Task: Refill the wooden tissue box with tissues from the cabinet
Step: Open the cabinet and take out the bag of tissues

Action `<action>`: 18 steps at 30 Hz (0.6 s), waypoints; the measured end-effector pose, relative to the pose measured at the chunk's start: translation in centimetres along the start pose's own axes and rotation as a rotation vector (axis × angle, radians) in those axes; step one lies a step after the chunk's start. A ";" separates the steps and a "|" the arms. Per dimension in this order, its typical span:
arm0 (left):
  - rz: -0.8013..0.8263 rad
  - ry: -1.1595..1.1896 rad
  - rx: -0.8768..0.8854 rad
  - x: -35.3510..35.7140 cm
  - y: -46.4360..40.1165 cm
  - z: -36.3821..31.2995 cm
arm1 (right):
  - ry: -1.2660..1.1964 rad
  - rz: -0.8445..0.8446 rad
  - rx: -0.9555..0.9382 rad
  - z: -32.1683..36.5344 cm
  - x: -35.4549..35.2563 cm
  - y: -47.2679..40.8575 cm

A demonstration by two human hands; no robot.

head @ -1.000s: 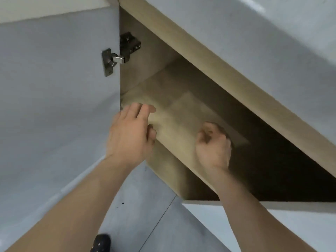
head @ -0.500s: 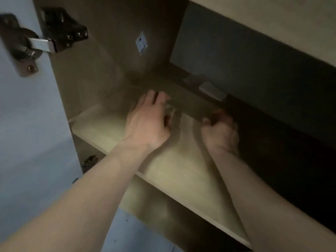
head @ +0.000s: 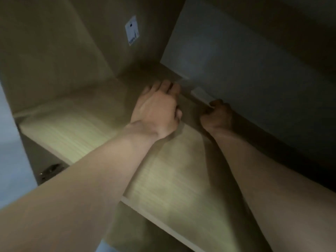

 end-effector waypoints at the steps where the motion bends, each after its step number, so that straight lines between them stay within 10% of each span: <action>1: -0.004 -0.016 0.026 0.1 -0.1 -0.1 | 0.006 0.041 0.010 -0.1 0.5 -0.8; 18: 0.022 0.036 -0.065 0.5 -1.5 0.7 | 0.052 0.111 -0.087 1.9 -0.6 1.7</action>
Point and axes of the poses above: each hand's wrist, its own y-axis away from the middle knuckle, its own x-axis out of the palm, z = x × y, the point moved 2 cm from there along -y, towards the middle knuckle, and after that the axes turned 7 degrees about y, right-handed, at the moved point
